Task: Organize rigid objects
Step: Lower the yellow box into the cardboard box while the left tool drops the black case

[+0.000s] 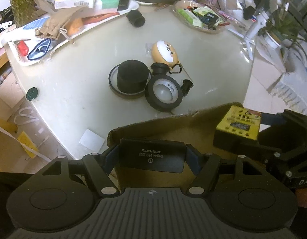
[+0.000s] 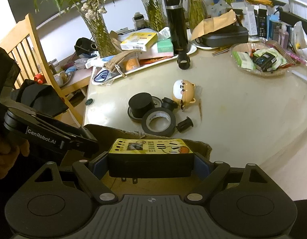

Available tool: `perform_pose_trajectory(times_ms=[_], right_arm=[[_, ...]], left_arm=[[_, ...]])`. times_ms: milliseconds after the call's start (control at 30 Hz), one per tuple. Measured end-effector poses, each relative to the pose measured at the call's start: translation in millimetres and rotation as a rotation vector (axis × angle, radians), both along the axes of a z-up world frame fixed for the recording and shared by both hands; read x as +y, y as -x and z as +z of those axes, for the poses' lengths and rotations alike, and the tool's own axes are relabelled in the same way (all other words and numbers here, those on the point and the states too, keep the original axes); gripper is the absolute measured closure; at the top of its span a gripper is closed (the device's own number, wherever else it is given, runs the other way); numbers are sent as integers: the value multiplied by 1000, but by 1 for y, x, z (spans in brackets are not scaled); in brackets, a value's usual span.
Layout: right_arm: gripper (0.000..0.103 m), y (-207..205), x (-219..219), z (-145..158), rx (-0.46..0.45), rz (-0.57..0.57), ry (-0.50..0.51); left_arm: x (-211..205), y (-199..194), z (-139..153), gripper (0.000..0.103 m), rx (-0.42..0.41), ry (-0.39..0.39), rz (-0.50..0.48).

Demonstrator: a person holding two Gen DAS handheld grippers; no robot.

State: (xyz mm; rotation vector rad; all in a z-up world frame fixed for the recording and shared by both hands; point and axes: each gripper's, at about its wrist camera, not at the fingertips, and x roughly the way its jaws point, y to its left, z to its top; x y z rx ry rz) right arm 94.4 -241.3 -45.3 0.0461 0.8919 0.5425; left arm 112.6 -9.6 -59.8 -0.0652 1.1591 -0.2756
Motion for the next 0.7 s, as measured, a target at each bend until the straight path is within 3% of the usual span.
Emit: perform_pose_trajectory(times_ms=[100,167,333,700], right_arm=[[0,-1,-1,2,-29,-32,20],[0,-1,-4,4,-40,-39,24],[0,0,-8,4,-31,-41,55],[0,6,-7,-3,10,-46,141]], left_arm=[[1,1,1,24,-12,15,-3],[1,4,5,19,-33,22,-4],[3,9,14,18,-62,21,-1],[13,23,24,18,-77,-63,0]])
